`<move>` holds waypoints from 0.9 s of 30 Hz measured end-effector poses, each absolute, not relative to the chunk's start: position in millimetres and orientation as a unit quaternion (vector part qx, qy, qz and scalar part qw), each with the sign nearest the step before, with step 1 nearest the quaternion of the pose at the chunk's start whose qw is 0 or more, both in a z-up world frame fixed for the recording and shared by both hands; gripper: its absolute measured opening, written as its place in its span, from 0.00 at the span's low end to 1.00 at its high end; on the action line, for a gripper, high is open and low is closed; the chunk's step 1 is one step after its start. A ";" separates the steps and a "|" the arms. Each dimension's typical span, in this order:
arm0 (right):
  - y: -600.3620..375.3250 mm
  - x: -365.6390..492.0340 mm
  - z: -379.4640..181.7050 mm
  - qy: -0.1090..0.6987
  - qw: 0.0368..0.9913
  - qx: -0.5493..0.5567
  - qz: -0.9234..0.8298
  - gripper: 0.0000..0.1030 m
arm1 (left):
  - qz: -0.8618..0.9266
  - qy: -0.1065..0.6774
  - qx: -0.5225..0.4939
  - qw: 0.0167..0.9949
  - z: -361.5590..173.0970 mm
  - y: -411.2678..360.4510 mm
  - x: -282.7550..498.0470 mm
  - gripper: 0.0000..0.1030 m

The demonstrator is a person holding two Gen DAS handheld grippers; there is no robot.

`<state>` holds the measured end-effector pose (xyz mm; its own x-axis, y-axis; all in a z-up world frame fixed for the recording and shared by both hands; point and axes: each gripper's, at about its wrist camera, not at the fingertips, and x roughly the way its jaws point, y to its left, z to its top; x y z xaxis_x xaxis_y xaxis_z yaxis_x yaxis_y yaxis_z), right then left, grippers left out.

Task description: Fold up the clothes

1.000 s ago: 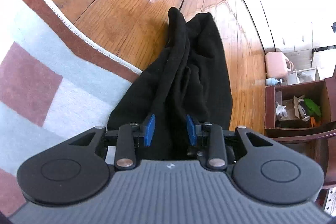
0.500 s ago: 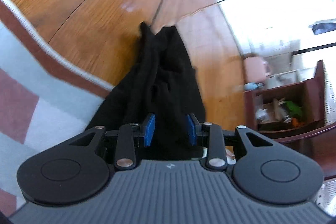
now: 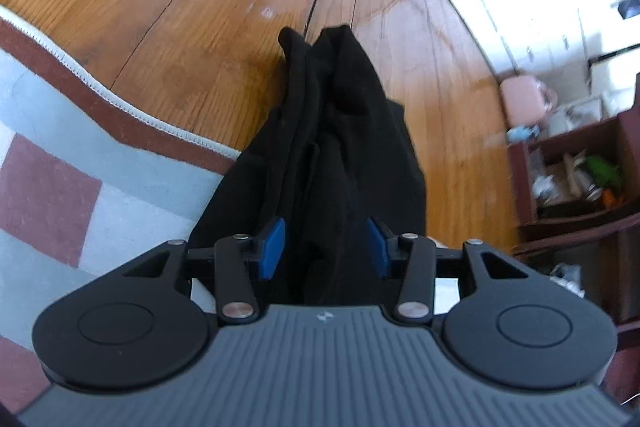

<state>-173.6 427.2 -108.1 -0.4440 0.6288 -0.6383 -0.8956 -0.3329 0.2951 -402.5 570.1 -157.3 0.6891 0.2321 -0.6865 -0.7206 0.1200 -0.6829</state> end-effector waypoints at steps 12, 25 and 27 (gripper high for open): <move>395.3 -95.7 -118.1 0.338 0.588 -0.249 0.691 0.47 | 0.381 0.349 -0.431 0.739 -158.5 554.3 -331.4 0.20; 408.5 -101.9 -141.0 0.354 0.548 -0.264 0.711 0.49 | 0.434 0.316 -0.515 0.668 -167.6 541.0 -390.5 0.25; 405.1 -101.0 -135.4 0.346 0.557 -0.258 0.710 0.49 | 0.439 0.323 -0.498 0.674 -159.2 539.5 -390.2 0.25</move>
